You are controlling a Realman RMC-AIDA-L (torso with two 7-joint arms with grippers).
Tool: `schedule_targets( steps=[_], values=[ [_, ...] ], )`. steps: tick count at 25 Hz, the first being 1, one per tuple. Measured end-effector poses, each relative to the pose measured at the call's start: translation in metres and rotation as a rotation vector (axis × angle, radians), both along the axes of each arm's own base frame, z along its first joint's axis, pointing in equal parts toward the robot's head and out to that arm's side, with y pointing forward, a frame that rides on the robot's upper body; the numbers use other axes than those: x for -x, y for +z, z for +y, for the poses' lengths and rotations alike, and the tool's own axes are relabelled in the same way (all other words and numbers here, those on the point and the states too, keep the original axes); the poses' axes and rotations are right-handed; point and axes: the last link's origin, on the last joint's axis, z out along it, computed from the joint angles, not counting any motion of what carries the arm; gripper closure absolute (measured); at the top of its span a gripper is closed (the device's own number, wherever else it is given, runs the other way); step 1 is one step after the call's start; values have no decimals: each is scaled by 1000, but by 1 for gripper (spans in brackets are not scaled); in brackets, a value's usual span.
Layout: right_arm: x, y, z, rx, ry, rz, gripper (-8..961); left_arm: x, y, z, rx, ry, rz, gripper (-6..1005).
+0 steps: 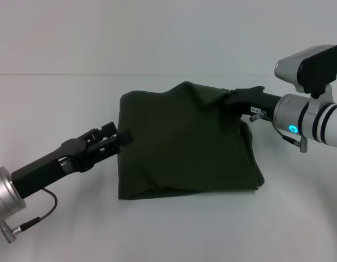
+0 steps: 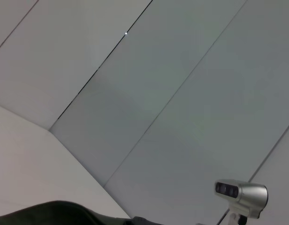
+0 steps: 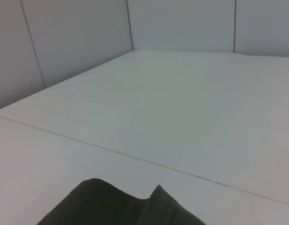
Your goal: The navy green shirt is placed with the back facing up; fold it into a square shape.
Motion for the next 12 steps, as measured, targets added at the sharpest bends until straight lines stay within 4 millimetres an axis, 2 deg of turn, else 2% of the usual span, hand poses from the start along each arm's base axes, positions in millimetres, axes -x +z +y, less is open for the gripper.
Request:
schedule_targets(
  steps=[12],
  values=[
    [-12,9,4,-31,-184,164,880,-1,-2,1,9,-5,1,80]
  ],
)
